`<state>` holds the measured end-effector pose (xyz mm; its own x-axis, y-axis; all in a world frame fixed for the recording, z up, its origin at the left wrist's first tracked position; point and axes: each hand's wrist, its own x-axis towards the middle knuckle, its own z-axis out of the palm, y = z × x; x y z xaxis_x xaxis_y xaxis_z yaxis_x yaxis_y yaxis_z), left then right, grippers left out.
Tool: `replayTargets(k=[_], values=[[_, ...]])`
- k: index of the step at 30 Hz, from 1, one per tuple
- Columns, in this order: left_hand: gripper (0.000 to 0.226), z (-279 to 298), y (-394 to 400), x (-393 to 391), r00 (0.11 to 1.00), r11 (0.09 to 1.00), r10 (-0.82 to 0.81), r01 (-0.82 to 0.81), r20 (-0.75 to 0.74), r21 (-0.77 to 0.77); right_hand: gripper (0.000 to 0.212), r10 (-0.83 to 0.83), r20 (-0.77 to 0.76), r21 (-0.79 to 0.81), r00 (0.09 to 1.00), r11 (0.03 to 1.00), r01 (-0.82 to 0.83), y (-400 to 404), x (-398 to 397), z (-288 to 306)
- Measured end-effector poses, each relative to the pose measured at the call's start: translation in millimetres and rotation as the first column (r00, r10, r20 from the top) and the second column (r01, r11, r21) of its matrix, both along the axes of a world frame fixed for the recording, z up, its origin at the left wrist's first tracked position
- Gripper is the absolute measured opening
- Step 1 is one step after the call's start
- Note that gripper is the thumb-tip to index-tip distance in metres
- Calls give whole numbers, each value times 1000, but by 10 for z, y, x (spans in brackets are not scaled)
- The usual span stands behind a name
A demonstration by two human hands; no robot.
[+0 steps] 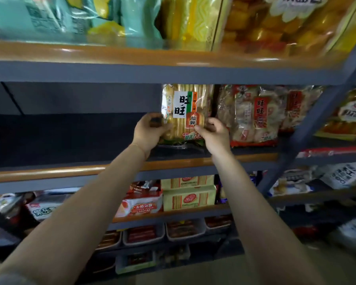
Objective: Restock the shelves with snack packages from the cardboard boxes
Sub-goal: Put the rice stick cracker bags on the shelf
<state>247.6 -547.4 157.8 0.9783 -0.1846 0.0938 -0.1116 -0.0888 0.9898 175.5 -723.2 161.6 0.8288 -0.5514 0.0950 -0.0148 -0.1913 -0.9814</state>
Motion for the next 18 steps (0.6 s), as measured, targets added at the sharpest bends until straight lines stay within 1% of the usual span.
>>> replayTargets(k=[4, 7, 8, 10, 13, 18], values=[[44, -80, -551, 235, 997, 996, 30, -35, -71, -78, 33, -42, -19, 102, 999, 994, 44, -445, 245, -56], [42, -108, -887, 394, 982, 970, 65, -104, -178, -219, 30, -86, -21, 142, 996, 986, 88, -630, 424, -47], [40, -117, -986, 440, 976, 961, 81, -131, -202, -246, 30, -107, -18, 147, 994, 983, 109, -664, 480, -43], [34, -136, -1145, 526, 968, 948, 115, -174, -224, -267, 31, -140, -9, 157, 990, 978, 140, -705, 594, -35], [35, -184, -1306, 618, 963, 932, 130, -199, -236, -302, 37, -140, -23, 164, 990, 976, 142, -726, 747, -40], [39, -276, -1415, 700, 962, 942, 154, -212, -226, -259, 51, -58, -50, 63, 997, 996, 61, -761, 814, -138]])
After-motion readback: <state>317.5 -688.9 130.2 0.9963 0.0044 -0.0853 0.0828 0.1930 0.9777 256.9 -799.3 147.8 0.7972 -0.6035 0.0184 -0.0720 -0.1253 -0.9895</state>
